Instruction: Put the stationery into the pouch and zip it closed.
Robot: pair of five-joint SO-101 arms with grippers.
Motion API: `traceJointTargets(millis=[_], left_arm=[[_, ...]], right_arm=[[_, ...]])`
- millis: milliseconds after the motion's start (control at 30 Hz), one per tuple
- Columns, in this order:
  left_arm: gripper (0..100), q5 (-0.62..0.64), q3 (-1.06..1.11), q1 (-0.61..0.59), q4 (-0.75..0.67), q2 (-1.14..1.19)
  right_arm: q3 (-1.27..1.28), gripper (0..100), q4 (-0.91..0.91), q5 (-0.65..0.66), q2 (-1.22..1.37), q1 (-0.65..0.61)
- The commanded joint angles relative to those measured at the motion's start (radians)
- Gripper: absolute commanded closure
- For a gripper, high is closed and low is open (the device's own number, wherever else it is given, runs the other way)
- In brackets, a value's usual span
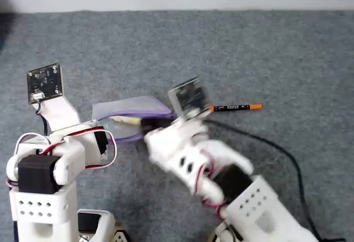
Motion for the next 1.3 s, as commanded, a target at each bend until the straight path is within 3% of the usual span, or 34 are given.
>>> traceJointTargets(millis=[0,233,500,767,1033,1267], left_arm=[[99,0.009,-0.030,-0.009,0.000,0.008],[99,0.009,-0.030,-0.009,0.000,0.008],[99,0.009,-0.028,-0.009,0.000,0.008],[99,0.006,-0.028,-0.008,0.000,0.008],[99,0.006,-0.028,-0.002,0.000,0.009],[99,0.006,-0.028,-0.002,0.003,0.009]], right_arm=[[-0.002,99.0,-0.010,0.060,-0.041,0.079],[-0.002,99.0,-0.025,0.063,-0.168,0.013],[-0.092,99.1,-0.022,0.071,-0.119,0.259],[-0.394,99.1,0.209,0.282,0.263,0.417],[-0.686,98.4,0.521,0.551,0.731,0.463],[-0.898,77.1,0.679,0.717,1.030,0.461]])
